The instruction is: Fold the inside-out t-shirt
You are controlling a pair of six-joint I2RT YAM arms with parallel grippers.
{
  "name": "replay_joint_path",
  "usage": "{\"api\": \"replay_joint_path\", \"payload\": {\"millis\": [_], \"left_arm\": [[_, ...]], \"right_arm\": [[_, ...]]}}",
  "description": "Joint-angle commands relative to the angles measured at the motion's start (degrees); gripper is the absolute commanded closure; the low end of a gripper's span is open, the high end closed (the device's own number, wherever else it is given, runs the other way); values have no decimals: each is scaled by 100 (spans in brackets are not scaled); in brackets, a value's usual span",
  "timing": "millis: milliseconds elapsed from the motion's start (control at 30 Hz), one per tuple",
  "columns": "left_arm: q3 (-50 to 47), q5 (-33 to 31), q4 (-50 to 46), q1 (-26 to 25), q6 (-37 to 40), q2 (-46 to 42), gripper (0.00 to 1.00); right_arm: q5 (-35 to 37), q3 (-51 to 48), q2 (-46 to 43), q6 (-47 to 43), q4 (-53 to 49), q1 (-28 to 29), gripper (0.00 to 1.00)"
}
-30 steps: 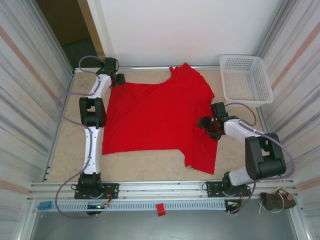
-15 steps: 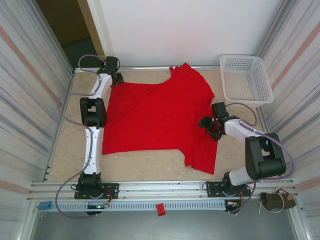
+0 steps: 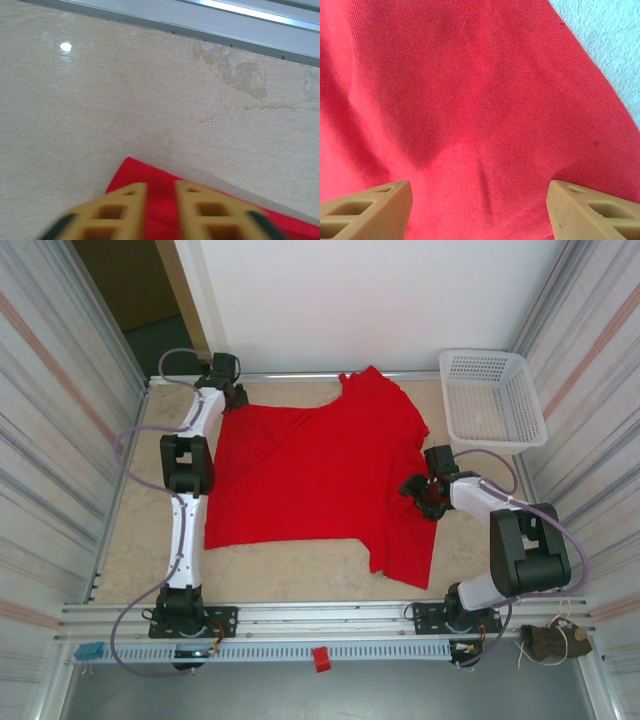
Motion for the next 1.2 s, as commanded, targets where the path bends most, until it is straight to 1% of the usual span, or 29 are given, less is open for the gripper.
{"api": "replay_joint_path", "payload": {"millis": [0,67,100,267,333,467,600,633,667,733,767,967,1067,1167], "left_arm": [[113,-211,-111,66,153,-298,48],[190,-227,-265,78,145,-167,39],[199,-216,-313,81,132,-118,37],[245,-128,-535,110,-47,103,35],[313,-15,-557,98,-102,159,39],[683,209,-854,87,-282,405,54],[728,469,-1044,76,-493,557,68],[720,490,-1117,79,-533,584,73],[726,531,-1173,86,-558,597,83],[624,510,-1195,63,-575,549,97],[558,465,-1165,46,-561,493,100],[251,116,-915,34,-446,-87,100],[236,155,-783,172,-520,-357,100],[239,290,-693,377,-754,-482,100]], "right_arm": [[149,-152,57,177,-247,-40,30],[165,-157,40,179,-250,-40,30],[163,-161,25,179,-253,-40,30],[206,-161,-49,170,-292,-40,30],[225,-159,-80,170,-313,-43,30],[241,-161,-117,179,-332,-49,30],[240,-153,-143,196,-365,-75,30],[231,-153,-162,196,-376,-90,30],[226,-150,-197,198,-376,-97,30],[213,-152,-262,179,-394,-123,30],[204,-150,-284,163,-394,-141,30],[132,-124,-155,123,-361,-207,30],[114,-104,73,272,-367,-229,30],[131,-117,301,486,-418,-281,31]]}}
